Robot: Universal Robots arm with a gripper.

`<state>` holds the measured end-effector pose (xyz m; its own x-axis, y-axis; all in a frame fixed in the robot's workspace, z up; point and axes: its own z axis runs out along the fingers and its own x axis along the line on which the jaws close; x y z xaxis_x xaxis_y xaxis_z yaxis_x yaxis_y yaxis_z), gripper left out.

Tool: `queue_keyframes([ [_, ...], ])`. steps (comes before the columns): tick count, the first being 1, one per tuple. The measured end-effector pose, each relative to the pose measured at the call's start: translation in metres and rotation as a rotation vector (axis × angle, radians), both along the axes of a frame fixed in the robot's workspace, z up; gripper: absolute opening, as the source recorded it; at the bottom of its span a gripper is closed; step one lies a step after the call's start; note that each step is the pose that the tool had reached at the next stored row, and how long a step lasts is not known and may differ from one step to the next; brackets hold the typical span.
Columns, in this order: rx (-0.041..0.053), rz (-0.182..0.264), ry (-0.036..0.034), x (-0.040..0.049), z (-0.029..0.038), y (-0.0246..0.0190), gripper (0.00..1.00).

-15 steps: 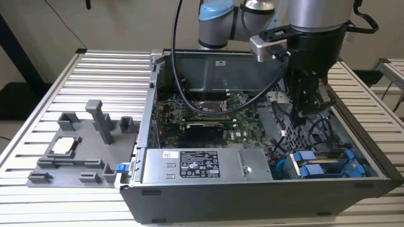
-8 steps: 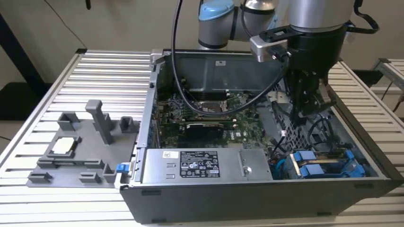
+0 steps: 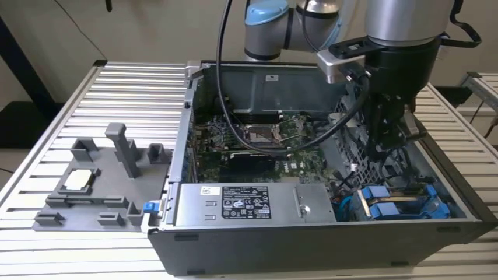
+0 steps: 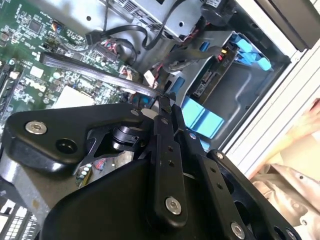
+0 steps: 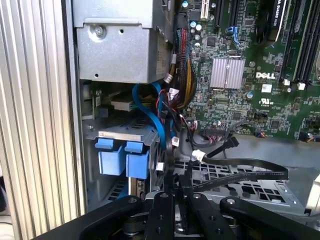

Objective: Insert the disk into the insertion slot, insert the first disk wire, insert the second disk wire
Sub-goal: 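Insert the first disk wire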

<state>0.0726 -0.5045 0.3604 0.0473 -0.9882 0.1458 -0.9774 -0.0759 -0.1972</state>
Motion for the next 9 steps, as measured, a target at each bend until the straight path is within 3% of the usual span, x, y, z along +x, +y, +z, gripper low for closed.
queue_keyframes([
  [9,0.0000,0.000,0.0059,0.0108,-0.0002,-0.0203,0.16],
])
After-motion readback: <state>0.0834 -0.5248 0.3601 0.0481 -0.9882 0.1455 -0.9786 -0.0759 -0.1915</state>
